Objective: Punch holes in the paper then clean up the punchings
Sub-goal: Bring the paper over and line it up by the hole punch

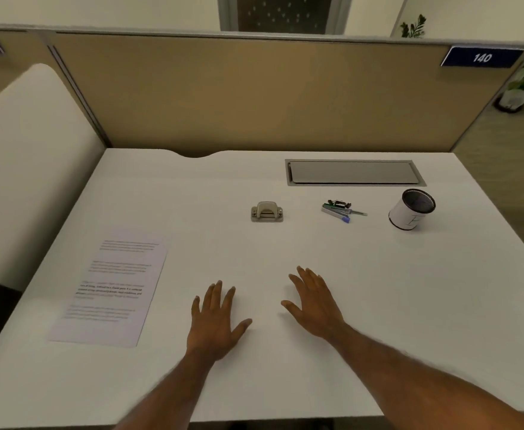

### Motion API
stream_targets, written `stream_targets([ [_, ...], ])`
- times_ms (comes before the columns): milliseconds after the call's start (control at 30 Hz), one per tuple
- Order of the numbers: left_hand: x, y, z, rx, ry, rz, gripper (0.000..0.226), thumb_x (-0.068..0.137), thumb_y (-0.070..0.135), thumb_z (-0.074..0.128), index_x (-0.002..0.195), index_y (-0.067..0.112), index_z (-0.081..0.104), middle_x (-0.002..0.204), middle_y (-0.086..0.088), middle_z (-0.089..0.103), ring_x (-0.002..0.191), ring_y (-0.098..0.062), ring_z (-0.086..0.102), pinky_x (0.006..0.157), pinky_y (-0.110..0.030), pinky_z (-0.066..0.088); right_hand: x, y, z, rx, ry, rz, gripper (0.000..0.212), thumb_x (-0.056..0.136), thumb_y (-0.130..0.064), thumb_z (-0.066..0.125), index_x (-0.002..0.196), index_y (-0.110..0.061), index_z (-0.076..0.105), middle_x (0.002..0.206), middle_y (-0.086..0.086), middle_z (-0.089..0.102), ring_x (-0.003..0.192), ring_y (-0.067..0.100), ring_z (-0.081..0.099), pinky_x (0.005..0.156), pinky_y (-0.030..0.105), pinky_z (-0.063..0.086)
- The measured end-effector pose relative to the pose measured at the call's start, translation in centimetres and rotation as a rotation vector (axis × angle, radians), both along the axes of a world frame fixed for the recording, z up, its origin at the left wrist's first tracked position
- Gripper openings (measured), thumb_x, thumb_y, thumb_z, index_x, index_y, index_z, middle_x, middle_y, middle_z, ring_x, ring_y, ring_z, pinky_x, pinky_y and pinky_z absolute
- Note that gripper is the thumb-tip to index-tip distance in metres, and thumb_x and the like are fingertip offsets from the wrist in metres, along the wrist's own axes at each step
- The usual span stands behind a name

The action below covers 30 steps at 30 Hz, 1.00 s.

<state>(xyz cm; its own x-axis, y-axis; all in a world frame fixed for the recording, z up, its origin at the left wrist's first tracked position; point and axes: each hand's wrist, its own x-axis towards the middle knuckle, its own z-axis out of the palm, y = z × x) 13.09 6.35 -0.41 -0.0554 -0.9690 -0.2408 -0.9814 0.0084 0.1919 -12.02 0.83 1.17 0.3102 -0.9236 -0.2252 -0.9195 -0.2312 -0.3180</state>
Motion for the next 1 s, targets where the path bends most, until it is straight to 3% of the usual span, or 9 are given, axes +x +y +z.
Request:
stream_targets([
  [333,6.1,0.7,1.1,-0.027,0.022,0.103,0.106,0.072,0.085,-0.007,0.156,0.025,0.016,0.165,-0.007,0.007,0.153,-0.025,0.004,0.121,-0.051,0.005,8.6,-0.7,1.1,0.013,-0.070,0.133,0.089,0.079,-0.071,0.013,0.150,-0.019,0.026,0.161,0.004,0.015,0.149,0.020,0.009,0.120,0.033,0.003],
  [467,8.3,0.9,1.4,-0.046,0.028,0.213,0.107,0.073,0.086,-0.004,0.154,0.023,0.025,0.164,-0.008,0.016,0.151,-0.025,0.013,0.121,-0.052,0.012,11.9,-2.0,1.2,0.042,-0.135,0.187,0.068,0.093,-0.058,0.039,0.149,-0.019,0.028,0.161,0.003,0.017,0.149,0.019,0.010,0.121,0.034,0.007],
  [567,10.3,1.0,1.8,-0.034,0.019,0.287,0.102,0.075,0.085,0.004,0.154,0.023,0.024,0.163,-0.007,0.017,0.151,-0.025,0.013,0.120,-0.050,0.012,14.7,-3.0,1.3,0.065,-0.181,0.236,0.064,0.094,-0.052,0.046,0.147,-0.018,0.032,0.158,0.003,0.025,0.147,0.019,0.017,0.119,0.033,0.011],
  [733,14.3,0.5,1.9,-0.029,0.010,0.389,0.087,0.085,0.077,0.029,0.152,0.021,0.025,0.162,-0.006,0.021,0.150,-0.026,0.016,0.120,-0.049,0.017,19.0,-4.0,1.0,0.137,-0.236,0.232,0.059,0.092,-0.047,0.054,0.141,-0.018,0.039,0.144,0.000,0.044,0.134,0.019,0.037,0.111,0.033,0.031],
  [1000,22.5,-1.4,1.9,-0.070,0.067,0.502,0.073,0.090,0.060,0.052,0.143,0.011,0.043,0.147,-0.010,0.045,0.135,-0.028,0.042,0.109,-0.045,0.036,26.0,-4.1,0.4,0.242,-0.323,0.083,0.055,0.089,-0.039,0.061,0.136,-0.017,0.043,0.135,0.003,0.051,0.128,0.021,0.044,0.104,0.035,0.039],
])
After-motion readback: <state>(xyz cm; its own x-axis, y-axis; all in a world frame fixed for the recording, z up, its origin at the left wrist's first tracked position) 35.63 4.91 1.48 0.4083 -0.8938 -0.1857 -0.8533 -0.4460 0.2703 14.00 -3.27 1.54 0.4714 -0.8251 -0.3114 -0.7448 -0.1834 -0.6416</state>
